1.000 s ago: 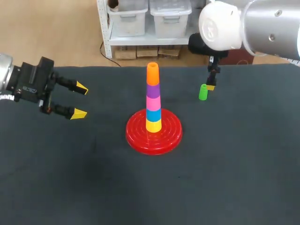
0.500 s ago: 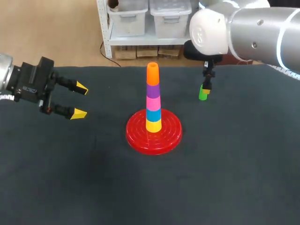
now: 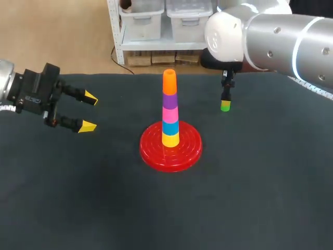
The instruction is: Pick up and stack the cylinders on the red base in this order: pink,purple,orange,green
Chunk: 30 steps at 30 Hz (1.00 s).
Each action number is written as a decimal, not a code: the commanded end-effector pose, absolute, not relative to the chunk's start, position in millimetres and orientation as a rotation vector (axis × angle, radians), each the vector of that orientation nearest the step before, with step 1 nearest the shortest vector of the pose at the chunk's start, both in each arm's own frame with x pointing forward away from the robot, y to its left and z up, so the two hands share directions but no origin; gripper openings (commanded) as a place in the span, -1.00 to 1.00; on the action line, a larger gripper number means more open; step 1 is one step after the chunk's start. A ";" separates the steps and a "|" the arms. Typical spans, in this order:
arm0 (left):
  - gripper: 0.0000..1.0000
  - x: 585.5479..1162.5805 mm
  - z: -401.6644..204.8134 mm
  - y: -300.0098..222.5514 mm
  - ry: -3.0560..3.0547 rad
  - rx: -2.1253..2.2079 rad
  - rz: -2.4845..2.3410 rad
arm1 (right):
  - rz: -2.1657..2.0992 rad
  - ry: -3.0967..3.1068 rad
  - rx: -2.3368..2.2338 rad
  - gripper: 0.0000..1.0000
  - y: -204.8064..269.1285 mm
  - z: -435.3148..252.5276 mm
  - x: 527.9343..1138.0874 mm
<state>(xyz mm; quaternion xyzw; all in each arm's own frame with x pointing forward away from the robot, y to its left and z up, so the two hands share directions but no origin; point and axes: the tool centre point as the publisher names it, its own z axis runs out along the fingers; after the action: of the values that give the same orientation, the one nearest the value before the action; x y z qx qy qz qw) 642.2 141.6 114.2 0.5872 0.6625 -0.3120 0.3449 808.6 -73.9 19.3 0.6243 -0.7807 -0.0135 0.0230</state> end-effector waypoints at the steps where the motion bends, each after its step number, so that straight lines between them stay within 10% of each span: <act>1: 1.00 642.1 113.0 142.1 1.717 1.524 -0.809 | -0.036 -2.430 1.931 -1.00 -75.9 16.7 805.5; 13: 1.00 642.1 113.0 142.1 1.717 1.524 -0.809 | -0.003 -2.506 1.934 -1.00 -81.0 44.9 806.6; 30: 1.00 642.1 113.0 142.1 1.717 1.524 -0.809 | 0.315 -1.882 2.836 -1.00 -1.8 296.5 716.0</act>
<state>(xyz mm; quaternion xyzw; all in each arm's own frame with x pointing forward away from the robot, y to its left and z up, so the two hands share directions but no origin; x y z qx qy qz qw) 642.2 141.6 114.3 0.5872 0.6625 -0.3120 0.3449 793.6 -13.4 224.2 0.7523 -0.6569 0.0218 -0.0454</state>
